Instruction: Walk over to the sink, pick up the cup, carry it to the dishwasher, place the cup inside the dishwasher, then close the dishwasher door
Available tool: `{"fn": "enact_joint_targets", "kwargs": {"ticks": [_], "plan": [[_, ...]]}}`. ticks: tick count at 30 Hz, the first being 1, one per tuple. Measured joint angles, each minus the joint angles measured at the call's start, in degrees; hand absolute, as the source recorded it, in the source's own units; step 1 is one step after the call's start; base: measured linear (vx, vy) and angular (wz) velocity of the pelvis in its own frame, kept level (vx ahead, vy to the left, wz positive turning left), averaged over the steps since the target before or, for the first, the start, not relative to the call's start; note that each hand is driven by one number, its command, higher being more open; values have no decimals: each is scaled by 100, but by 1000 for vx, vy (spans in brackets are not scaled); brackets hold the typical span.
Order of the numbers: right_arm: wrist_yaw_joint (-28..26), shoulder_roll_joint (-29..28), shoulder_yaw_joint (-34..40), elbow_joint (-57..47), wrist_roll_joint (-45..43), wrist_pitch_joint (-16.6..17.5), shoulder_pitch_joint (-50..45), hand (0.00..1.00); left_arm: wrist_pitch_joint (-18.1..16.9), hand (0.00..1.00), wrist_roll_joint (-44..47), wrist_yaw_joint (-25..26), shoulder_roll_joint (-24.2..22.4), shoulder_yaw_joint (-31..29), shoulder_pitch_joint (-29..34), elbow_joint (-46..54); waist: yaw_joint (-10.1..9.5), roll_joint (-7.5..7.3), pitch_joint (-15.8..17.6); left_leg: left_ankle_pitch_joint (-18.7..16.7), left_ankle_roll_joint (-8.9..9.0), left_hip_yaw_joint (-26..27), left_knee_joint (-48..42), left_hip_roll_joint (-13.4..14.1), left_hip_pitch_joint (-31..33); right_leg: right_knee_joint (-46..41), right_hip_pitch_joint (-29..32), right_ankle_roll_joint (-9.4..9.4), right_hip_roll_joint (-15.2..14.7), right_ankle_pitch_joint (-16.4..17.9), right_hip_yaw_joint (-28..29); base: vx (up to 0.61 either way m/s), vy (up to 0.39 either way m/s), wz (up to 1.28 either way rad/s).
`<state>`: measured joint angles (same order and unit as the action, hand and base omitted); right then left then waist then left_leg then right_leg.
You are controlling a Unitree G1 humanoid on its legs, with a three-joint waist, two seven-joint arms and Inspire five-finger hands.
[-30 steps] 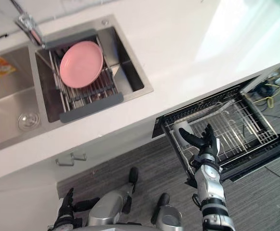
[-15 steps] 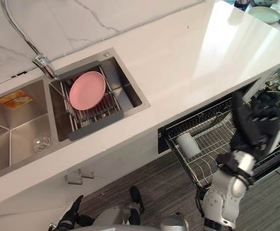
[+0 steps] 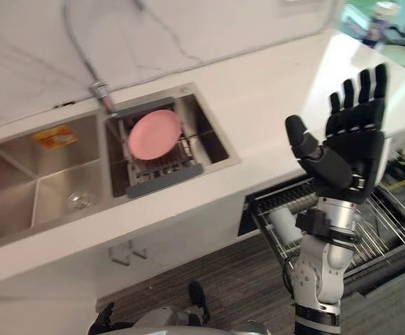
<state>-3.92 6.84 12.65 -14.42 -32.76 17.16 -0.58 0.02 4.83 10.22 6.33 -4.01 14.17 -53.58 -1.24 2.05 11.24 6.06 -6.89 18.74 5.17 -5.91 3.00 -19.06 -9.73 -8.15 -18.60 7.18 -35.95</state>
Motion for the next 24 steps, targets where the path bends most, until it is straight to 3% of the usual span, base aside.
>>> {"fn": "enact_joint_targets", "kwargs": {"ticks": [1,2,3,4,6,7,8,9,10,11,12,18,24], "plan": [[27,-1,-15,48,33,-83,-5,100,17,100,42,-4,-8,-65,-2,-47,-11,8,-6,-17,-24,-138,-5,13,-3,-331,117,198,-24,-64,125,82,38,103],[64,-6,-33,144,39,-205,-37,100,70,100,92,-2,25,-136,29,-65,-16,-61,-8,-27,-39,-429,-33,21,-25,-1124,477,750,-34,-237,685,71,14,88],[69,-15,-33,200,40,-245,-71,100,93,100,92,-2,66,-164,39,-72,-9,-118,-10,-27,-42,-615,-38,22,-38,-1422,672,729,51,-119,1086,101,2,171],[92,-35,-26,243,38,-370,-305,100,181,100,88,-48,179,-315,22,-92,81,-254,-59,-41,-61,-1191,-40,44,-54,-1589,940,541,637,354,1927,99,-27,161],[86,-36,-22,241,36,-412,-478,100,243,100,87,-92,209,-365,-37,-148,93,-297,-86,-105,-122,-1379,-40,51,-122,-1455,1071,440,959,523,2260,108,-42,150],[22,-102,-21,248,26,-515,-669,100,287,100,86,-199,195,-469,-134,-331,100,-391,-136,-515,252,-1280,-183,35,-206,-1090,1189,303,1229,579,2698,130,-25,128],[-17,-201,-12,256,18,-539,-724,100,291,100,90,-214,198,-575,-153,-357,112,-603,-162,-626,173,-1145,-674,11,-38,-939,1268,265,1098,548,2809,161,-36,121],[-44,-279,20,232,11,-541,-740,100,277,100,91,-216,212,-694,-142,-332,141,-599,-210,-569,-212,-1206,-1238,100,160,-872,1307,169,1019,509,2797,190,-65,57],[-131,-363,30,306,-42,-548,-709,100,308,100,96,-230,243,-755,-117,-342,61,-684,-206,-831,-252,-1224,-1357,-44,93,-718,1317,66,877,469,2896,225,-79,44],[-245,-356,23,451,-128,-588,-719,100,329,100,91,-228,272,-793,-35,-303,38,-775,-288,-835,-251,-1298,-1276,-136,-106,-392,1219,79,812,441,2919,220,-65,29],[-281,-352,24,484,-153,-605,-721,100,305,100,87,-228,268,-794,31,-270,33,-705,-317,-842,-236,-1353,-1151,-132,-238,-139,1177,85,894,435,2893,145,-19,20],[-229,-345,36,481,-185,-563,-728,100,191,100,-299,-200,189,-707,47,-243,55,-659,-459,-707,-224,-1292,-731,-126,-467,871,951,184,1151,108,2902,91,-6,-13],[177,-325,40,481,-88,-563,-716,100,181,100,-307,-212,121,-636,-73,-101,59,-506,-468,-689,-203,-1172,-649,-210,-560,1149,613,226,1166,-113,2928,29,-35,-10]]}}
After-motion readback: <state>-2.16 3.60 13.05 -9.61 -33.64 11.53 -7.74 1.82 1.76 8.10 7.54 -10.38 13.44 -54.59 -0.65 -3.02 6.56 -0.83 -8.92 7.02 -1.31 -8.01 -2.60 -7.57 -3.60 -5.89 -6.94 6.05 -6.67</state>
